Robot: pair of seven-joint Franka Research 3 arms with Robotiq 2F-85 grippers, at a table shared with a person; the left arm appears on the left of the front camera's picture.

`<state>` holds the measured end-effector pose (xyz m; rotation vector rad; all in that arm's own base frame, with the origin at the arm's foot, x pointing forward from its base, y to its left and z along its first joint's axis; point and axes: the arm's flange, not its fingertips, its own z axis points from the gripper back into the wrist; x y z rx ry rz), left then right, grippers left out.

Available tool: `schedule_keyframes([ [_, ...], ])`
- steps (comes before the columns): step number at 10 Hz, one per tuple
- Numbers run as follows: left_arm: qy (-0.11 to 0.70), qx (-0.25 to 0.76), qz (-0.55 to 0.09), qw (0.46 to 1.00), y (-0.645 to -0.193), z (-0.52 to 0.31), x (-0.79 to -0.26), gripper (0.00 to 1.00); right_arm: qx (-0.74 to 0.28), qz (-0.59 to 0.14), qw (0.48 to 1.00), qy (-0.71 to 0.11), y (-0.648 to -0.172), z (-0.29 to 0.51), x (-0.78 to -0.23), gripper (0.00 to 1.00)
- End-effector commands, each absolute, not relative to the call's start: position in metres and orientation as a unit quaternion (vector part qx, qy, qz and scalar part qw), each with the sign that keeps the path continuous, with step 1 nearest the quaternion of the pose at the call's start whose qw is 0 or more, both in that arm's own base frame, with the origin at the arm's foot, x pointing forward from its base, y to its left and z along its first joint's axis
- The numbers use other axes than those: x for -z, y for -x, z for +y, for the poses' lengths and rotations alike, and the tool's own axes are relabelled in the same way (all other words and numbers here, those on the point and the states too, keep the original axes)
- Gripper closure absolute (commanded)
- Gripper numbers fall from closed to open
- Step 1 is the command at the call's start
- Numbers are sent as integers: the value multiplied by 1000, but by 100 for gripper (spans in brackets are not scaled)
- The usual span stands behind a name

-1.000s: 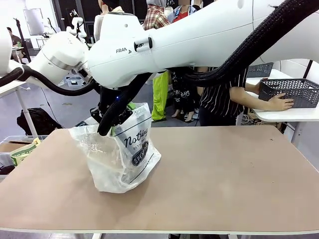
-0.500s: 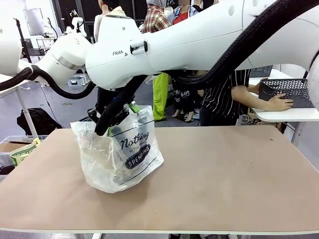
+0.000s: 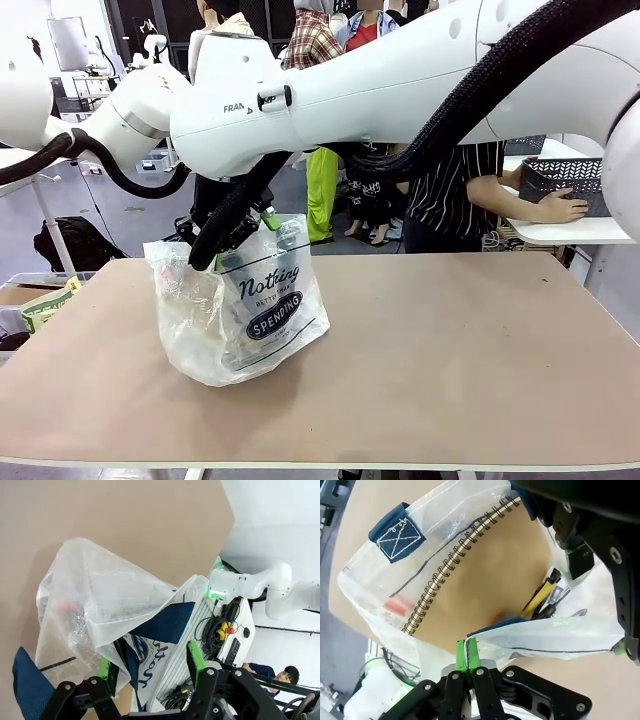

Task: Transfer purchased items from the store into the shopping bag.
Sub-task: Move the Reusable shopping bag to the right side of the table.

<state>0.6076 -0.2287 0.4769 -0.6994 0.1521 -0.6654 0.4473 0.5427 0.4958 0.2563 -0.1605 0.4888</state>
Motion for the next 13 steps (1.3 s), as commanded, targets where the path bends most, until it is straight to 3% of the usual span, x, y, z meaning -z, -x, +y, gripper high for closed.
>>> schedule_keyframes([
  [1,321,322,96,886,-611,-238,-478,29,-258,-93,954,-123,-449,551,-500,100],
  [7,272,355,132,885,-608,-247,-469,29,-244,-106,956,-128,-447,541,-505,100],
  [10,271,361,142,881,-610,-242,-468,88,-233,-109,958,-124,-448,539,-506,100],
  [11,271,363,145,879,-610,-242,-468,100,-233,-108,959,-123,-448,538,-506,100],
  [13,269,364,145,880,-610,-242,-467,100,-232,-108,959,-122,-448,538,-506,100],
])
